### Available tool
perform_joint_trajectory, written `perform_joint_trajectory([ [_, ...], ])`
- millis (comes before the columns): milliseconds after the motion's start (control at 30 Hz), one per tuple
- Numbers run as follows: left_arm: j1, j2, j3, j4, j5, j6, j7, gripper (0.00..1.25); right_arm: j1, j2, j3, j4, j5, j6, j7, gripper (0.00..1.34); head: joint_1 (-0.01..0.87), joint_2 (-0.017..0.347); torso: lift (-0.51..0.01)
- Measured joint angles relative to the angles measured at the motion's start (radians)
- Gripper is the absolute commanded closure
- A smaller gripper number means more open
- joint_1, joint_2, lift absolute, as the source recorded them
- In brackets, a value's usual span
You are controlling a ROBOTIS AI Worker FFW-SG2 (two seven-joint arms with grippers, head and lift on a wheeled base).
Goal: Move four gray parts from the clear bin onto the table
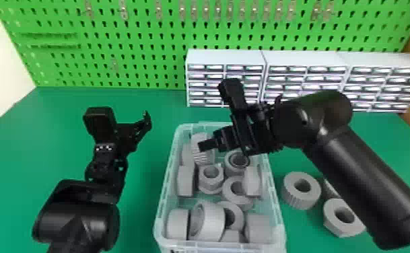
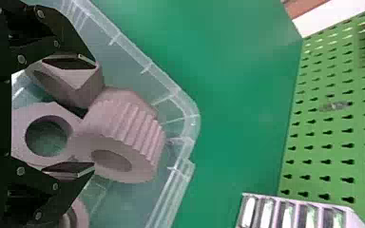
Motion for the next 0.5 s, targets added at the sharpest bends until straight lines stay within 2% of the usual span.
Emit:
perform_joint_trajectory([
  [500,0.003,0.000,0.007,-0.002,-0.005,0.000,0.000,0.09,-0.011,-0.016,0.103,0.036,-0.001,0.008,0.014,0.50,0.693,0.072,-0.052],
])
